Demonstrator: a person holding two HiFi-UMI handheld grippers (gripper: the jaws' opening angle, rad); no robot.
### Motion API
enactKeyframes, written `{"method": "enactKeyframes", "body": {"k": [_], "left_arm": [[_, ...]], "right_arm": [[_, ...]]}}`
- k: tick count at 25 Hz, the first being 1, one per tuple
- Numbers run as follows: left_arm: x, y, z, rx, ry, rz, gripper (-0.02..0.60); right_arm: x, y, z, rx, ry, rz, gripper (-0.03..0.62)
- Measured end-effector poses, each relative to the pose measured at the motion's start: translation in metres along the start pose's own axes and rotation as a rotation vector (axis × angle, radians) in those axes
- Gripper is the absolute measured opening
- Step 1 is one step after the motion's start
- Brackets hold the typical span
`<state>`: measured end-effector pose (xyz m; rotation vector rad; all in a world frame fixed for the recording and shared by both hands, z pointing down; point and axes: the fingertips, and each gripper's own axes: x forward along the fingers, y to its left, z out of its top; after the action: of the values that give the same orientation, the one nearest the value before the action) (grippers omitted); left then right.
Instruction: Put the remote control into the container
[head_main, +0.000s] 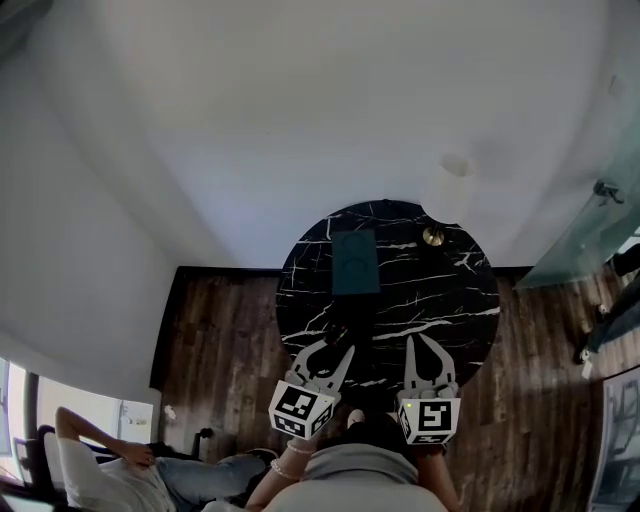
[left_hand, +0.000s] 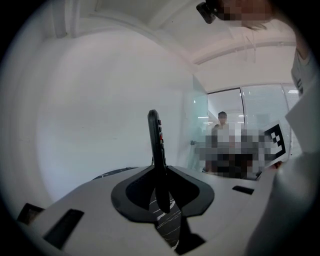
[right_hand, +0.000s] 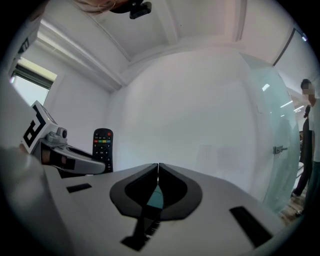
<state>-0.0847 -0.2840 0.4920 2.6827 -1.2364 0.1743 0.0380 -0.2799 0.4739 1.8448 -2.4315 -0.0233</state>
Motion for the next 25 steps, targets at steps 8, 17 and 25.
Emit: {"method": "enactKeyframes", "body": {"k": [8,17,25], "left_arm": [[0.023,0.013,0.002,-0.037,0.014,0.043,0.081],[0.045,0.024,-0.005,-0.067,0.059,0.102,0.081],[0.056,0.039,-0.023,-0.106,0.124,0.129,0.081]], "right_arm": [[0.033,-0.009,0.004,-0.009,0.009,0.073,0.012],[0.066,-0.02,0.007,-0.007,0.022,0.152,0.012],[0.079,-0.033,0.0,0.004,0.045,0.162,0.012]]}}
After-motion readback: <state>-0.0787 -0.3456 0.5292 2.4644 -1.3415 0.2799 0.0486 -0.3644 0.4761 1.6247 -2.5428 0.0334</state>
